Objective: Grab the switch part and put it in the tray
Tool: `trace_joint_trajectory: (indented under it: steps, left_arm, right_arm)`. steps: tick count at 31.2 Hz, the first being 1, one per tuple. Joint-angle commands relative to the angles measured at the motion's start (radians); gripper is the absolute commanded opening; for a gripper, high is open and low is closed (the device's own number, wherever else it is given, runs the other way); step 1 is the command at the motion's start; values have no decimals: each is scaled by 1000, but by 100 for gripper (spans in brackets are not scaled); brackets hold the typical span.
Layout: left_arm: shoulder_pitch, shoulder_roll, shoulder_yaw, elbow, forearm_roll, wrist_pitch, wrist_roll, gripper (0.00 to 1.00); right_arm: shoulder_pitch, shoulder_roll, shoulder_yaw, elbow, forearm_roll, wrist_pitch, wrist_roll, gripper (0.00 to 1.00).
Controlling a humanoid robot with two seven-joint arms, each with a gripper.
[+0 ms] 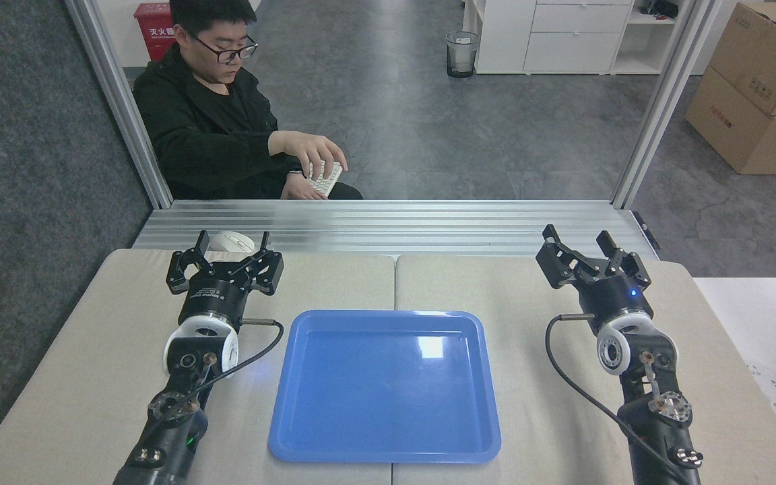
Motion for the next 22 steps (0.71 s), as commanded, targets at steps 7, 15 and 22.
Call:
trace_joint_trajectory:
  steps: [7, 15, 22]
  left_arm:
    - [-4, -12, -3, 0, 0, 1, 0, 100]
    - [-4, -12, -3, 0, 1, 2, 0, 100]
    - [-5, -10, -3, 0, 1, 2, -3, 100]
  right_arm:
    - [-1, 0, -1, 0, -1, 1, 0, 100]
    - [-1, 0, 0, 0, -1, -1, 0, 100]
    - [-1, 0, 0, 0, 0, -1, 0, 100]
